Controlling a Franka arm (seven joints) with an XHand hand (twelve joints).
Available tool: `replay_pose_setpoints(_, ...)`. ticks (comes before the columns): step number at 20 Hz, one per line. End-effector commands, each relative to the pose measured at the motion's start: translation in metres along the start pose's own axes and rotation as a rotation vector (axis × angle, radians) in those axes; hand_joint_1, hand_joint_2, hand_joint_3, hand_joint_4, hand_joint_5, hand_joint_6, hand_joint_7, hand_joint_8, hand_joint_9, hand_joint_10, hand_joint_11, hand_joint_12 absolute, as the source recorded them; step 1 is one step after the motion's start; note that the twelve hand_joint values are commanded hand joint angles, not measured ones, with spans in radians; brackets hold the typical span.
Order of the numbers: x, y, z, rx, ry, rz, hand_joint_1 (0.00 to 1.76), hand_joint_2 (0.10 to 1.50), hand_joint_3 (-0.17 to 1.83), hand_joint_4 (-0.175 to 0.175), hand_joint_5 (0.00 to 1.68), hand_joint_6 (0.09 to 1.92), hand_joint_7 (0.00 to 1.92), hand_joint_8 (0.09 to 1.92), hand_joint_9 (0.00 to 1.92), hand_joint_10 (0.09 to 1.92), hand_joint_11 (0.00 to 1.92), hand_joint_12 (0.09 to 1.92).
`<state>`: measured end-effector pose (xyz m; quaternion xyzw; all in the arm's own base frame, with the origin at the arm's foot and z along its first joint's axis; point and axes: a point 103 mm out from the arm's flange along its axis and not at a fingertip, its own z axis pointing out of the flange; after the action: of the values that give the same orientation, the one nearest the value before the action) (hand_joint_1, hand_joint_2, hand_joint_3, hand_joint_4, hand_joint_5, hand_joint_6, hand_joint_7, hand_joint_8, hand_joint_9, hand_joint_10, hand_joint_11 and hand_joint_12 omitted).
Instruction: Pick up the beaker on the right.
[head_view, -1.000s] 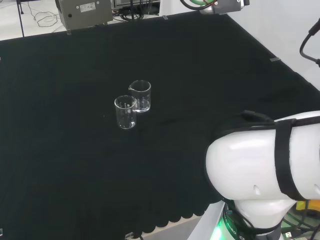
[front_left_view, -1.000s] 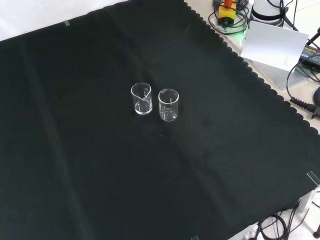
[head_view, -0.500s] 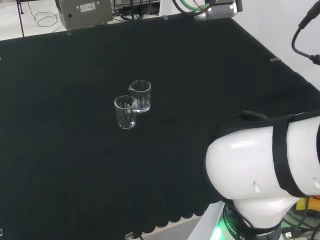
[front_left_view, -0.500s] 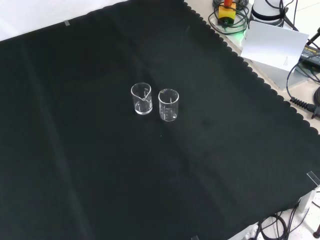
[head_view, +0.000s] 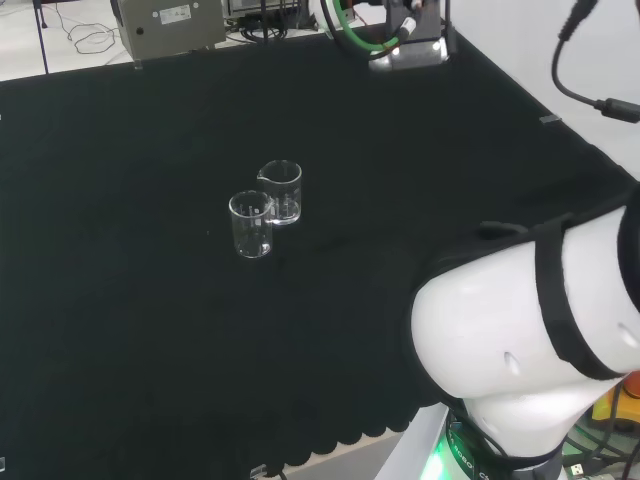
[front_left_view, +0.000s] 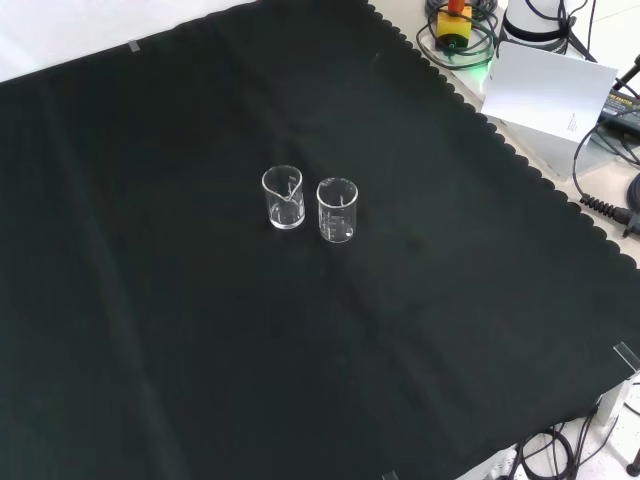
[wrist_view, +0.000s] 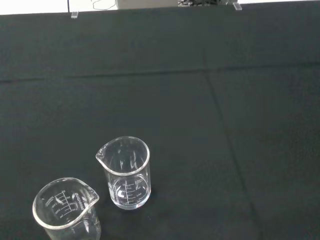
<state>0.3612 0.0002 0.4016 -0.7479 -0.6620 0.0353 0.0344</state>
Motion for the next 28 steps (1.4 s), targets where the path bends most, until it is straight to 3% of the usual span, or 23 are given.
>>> replay_pose_setpoints(1,-0.012,0.068,0.045,-0.007,0.046,-0.047,0.14,1.29,0.25,-0.042,0.31,0.15,0.02,0.56,0.14,0.69,0.0,1.27)
replay_pose_setpoints(8,-0.031,0.123,0.095,0.043,0.128,-0.073,0.18,1.28,0.23,-0.047,0.32,0.14,0.03,0.57,0.15,0.7,0.0,1.28)
replay_pose_setpoints(10,-0.034,0.133,0.111,0.048,0.205,-0.081,0.29,1.22,0.21,-0.05,0.32,0.13,0.08,0.6,0.2,0.71,0.0,1.29)
replay_pose_setpoints(14,-0.038,0.149,0.135,0.061,0.266,-0.106,0.47,1.09,0.18,-0.054,0.34,0.09,0.16,0.65,0.29,0.71,0.0,1.34)
replay_pose_setpoints(17,-0.038,0.157,0.154,0.11,0.283,-0.104,0.61,1.01,0.16,-0.054,0.36,0.09,0.18,0.66,0.31,0.71,0.0,1.37)
replay_pose_setpoints(20,-0.035,0.16,0.175,0.136,0.317,-0.119,0.65,0.99,0.16,-0.053,0.36,0.09,0.18,0.67,0.31,0.71,0.0,1.37)
replay_pose_setpoints(21,-0.033,0.16,0.182,0.143,0.312,-0.128,0.74,0.96,0.15,-0.053,0.37,0.09,0.18,0.67,0.31,0.71,0.01,1.38)
replay_pose_setpoints(25,-0.029,0.162,0.206,0.172,0.34,-0.171,0.9,0.68,0.59,-0.052,0.41,0.09,0.18,0.68,0.33,0.7,0.02,1.41)
replay_pose_setpoints(28,-0.027,0.163,0.22,0.179,0.355,-0.207,0.89,0.6,0.69,-0.051,0.41,0.09,0.19,0.69,0.35,0.71,0.03,1.42)
